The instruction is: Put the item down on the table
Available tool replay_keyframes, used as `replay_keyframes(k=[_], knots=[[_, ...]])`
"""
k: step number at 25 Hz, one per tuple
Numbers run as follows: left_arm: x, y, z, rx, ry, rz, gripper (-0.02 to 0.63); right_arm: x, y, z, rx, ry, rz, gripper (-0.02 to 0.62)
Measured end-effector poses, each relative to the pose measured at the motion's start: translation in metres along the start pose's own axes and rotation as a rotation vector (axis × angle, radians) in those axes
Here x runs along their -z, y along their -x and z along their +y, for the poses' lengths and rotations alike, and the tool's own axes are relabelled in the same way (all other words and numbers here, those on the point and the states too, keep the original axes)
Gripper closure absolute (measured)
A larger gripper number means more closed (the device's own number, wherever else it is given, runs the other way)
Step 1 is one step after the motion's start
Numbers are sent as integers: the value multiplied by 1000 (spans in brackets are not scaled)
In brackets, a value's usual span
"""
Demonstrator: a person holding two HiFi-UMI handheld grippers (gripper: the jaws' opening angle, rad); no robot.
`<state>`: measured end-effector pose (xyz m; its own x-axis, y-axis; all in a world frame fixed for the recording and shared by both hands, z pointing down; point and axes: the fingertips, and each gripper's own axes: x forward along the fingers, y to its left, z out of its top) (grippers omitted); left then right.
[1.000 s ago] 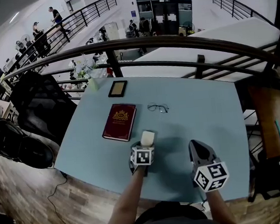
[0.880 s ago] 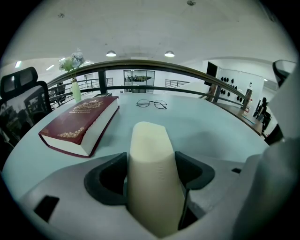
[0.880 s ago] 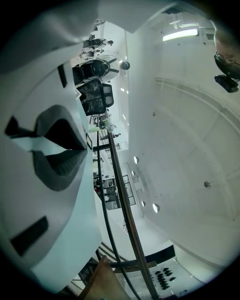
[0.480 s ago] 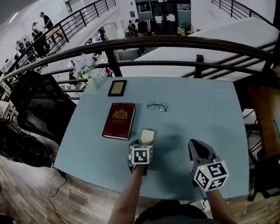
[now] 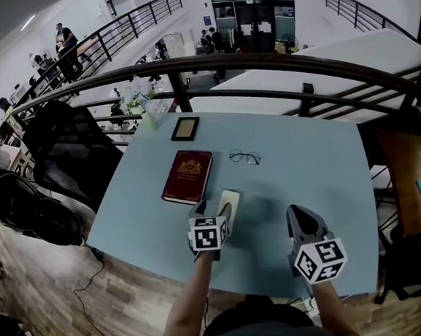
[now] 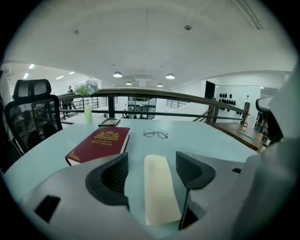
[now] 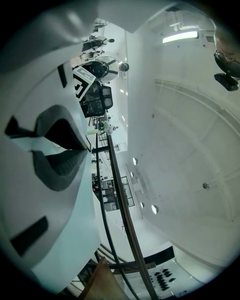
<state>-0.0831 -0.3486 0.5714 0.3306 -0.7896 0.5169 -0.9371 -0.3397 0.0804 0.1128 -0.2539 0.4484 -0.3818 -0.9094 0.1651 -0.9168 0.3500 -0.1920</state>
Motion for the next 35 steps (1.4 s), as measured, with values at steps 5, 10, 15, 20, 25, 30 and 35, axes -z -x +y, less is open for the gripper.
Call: replay_keyframes(k=[5, 10, 15, 20, 25, 30, 35], knots=[[-24, 24, -1, 10, -22, -92, 318, 0, -3, 3, 2, 3, -7, 592], [-48, 53, -1, 2, -29, -190, 421, -1, -7, 8, -6, 8, -8, 592], [-67, 82, -5, 27, -14, -277, 493, -2, -7, 12, -13, 5, -11, 592], [-77, 104, -5, 24, 5, -336, 527, -2, -8, 14, -15, 10, -6, 592], [-80, 123, 1, -6, 11, -379, 565, -4, -8, 16, -21, 11, -7, 592], [-78, 135, 6, -5, 0, -390, 594, -4, -9, 18, -24, 15, -6, 592], [-76, 142, 3, 6, -1, -400, 600, -3, -9, 19, -23, 15, -1, 592]])
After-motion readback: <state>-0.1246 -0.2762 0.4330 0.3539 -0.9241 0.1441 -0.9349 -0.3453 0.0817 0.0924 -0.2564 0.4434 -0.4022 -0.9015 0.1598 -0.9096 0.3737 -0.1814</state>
